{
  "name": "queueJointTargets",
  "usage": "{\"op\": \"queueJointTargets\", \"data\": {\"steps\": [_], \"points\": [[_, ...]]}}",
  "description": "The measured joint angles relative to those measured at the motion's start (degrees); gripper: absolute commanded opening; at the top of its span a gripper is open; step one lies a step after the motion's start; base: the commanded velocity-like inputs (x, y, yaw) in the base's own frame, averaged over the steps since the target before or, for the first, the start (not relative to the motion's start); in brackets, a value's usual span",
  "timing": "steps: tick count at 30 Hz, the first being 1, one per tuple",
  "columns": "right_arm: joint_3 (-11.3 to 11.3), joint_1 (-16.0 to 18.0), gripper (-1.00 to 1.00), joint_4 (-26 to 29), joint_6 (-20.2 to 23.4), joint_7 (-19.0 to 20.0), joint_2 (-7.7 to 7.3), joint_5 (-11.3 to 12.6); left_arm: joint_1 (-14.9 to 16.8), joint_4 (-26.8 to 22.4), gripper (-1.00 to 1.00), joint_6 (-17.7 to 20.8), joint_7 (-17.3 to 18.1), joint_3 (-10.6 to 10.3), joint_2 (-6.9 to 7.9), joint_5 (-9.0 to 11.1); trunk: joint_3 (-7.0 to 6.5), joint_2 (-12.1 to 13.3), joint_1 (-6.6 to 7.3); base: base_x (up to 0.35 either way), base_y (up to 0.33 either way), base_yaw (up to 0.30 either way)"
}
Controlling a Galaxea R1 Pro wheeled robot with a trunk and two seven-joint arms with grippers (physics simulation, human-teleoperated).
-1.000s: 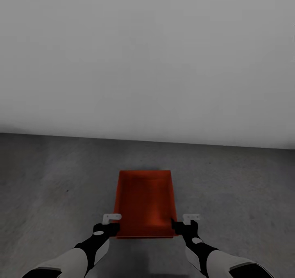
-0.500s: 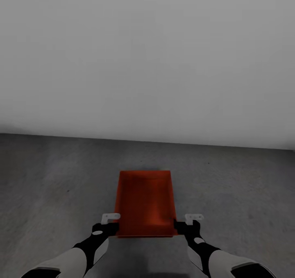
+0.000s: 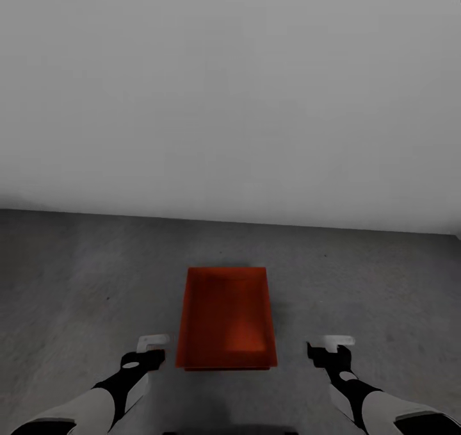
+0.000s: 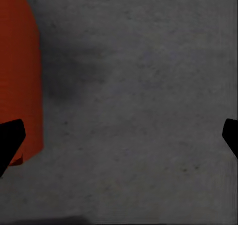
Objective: Move the two storage containers from the living room to the garage. In the garage, place one container on the floor and stack the other container on top of it (either order is fine).
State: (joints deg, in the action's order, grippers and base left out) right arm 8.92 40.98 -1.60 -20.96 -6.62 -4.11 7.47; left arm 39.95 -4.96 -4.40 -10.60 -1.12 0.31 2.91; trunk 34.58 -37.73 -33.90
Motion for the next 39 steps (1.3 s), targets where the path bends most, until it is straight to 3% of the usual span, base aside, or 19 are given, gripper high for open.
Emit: {"op": "queueJointTargets", "data": {"steps": [3, 7, 9, 13, 19, 25, 28, 33, 39], "points": [[0.1, 0.0, 1.0, -0.08, 0.45, 0.09, -0.49, 0.02, 0.0, 0.66, 1.0, 0.04, 0.05, -0.03, 1.94, 0.76, -0.54, 1.21, 0.66, 0.0, 0.0, 0.0], [0.12, -0.32, 1.0, -0.15, 3.29, 0.04, -1.17, 0.06, -0.29, 3.86, 1.0, 0.17, 0.41, 0.02, 5.82, 2.69, -1.26, 2.81, 1.54, 0.0, 0.0, 0.0], [0.13, -0.96, 1.0, -0.18, 4.06, 0.05, -1.4, 0.05, -0.39, 4.24, 1.0, 0.2, 0.48, -0.04, 6.7, 3.27, -1.62, 3.62, 1.98, 0.0, 0.0, 0.0], [0.06, -7.44, 1.0, -0.18, 5.16, 0.49, -2.19, 0.1, -0.66, 4.75, 1.0, 0.3, 0.58, -0.05, 8.04, 4.47, -2.33, 5.22, 2.86, 0.0, 0.0, 0.0], [0.11, -15.0, 1.0, -0.2, 5.81, 0.86, -2.18, 0.08, -4.57, 4.9, 1.0, 0.48, 0.73, -0.03, 8.08, 4.79, -3.41, 7.64, 4.19, 0.0, 0.0, 0.0], [0.21, -17.76, 1.0, -0.22, 9.62, 1.1, -1.76, 0.01, -9.77, 4.97, 1.0, 0.47, 0.78, -0.08, 8.02, 4.89, -3.6, 8.05, 4.41, 0.0, 0.0, 0.0], [0.19, -20.9, 1.0, -0.23, 12.24, 1.31, -1.35, 0.04, -12.71, 4.97, 1.0, 0.34, 0.84, -0.06, 7.86, 4.87, -3.59, 8.05, 4.41, 0.0, 0.0, 0.0], [0.19, -25.25, 1.0, -0.17, 12.48, 1.42, -0.56, 0.04, -15.19, 4.98, 1.0, 0.21, 1.01, -0.08, 6.98, 4.85, -3.6, 8.05, 4.41, 0.0, 0.0, 0.0], [0.18, -27.44, 1.0, -0.19, 11.12, 1.58, 0.34, -0.01, -16.96, 4.99, 1.0, 0.3, 1.08, -0.05, 5.74, 4.9, -3.6, 8.05, 4.4, 0.0, 0.0, 0.0]]}}
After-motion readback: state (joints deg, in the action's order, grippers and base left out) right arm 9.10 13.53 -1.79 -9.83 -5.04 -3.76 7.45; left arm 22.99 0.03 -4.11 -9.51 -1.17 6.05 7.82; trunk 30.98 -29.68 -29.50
